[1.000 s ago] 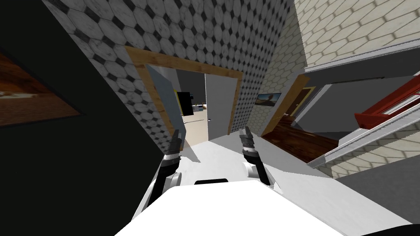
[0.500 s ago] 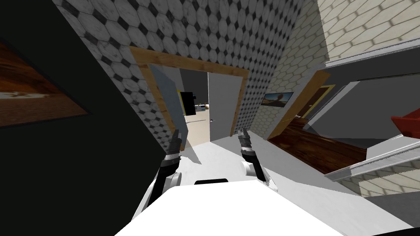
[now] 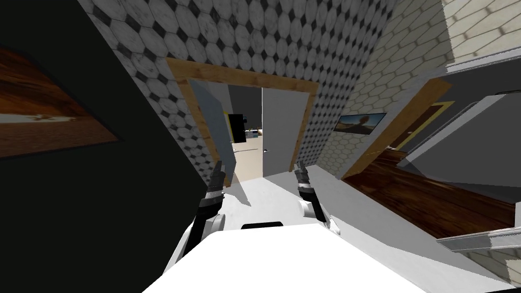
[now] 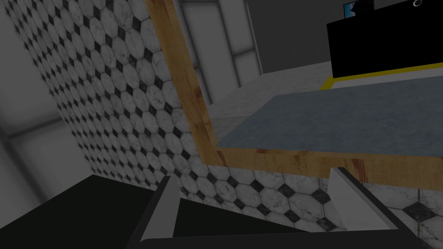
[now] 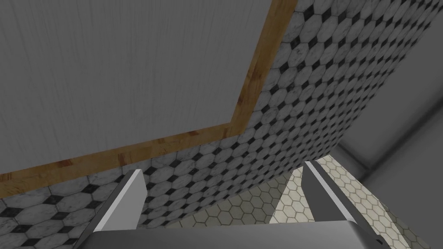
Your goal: Push the door open
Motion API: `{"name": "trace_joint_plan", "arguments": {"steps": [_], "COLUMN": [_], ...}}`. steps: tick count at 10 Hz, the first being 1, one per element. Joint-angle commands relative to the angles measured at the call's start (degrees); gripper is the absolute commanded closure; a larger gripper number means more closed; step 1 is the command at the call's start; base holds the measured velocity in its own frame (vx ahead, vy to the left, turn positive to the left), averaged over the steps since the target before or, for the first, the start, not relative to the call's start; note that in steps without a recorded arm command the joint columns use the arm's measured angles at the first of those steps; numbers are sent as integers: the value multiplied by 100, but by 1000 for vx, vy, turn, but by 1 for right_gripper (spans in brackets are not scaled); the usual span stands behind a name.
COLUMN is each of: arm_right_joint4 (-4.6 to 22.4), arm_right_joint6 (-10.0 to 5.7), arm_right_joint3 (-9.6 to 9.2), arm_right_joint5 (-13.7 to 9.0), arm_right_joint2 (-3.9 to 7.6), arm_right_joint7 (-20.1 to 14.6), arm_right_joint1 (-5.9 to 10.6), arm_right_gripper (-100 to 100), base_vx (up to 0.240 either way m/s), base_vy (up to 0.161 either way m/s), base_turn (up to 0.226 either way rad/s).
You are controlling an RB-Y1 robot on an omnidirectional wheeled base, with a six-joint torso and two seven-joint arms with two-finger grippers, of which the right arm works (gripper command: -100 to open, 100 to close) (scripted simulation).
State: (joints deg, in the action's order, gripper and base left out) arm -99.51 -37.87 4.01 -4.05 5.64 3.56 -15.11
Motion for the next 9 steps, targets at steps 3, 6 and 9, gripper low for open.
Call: {"name": "trace_joint_plan", "arguments": {"steps": [3,6,9], "arm_right_joint4": [593,1063,1605], "arm_right_joint6": [-87,-149,-211], "arm_right_joint3": [57,110,163], "arm_right_joint5": [-57,-107,-157], "arm_right_joint2": [31,55,78], "arm_right_joint7": [-24,-45,-65], "arm_right_joint1": [195,376,558], "arm_right_gripper": [-100,-100,-100], "base_vx": [97,93,95], "base_vy": [-19,-26,-31], "base_turn": [124,125,123]}}
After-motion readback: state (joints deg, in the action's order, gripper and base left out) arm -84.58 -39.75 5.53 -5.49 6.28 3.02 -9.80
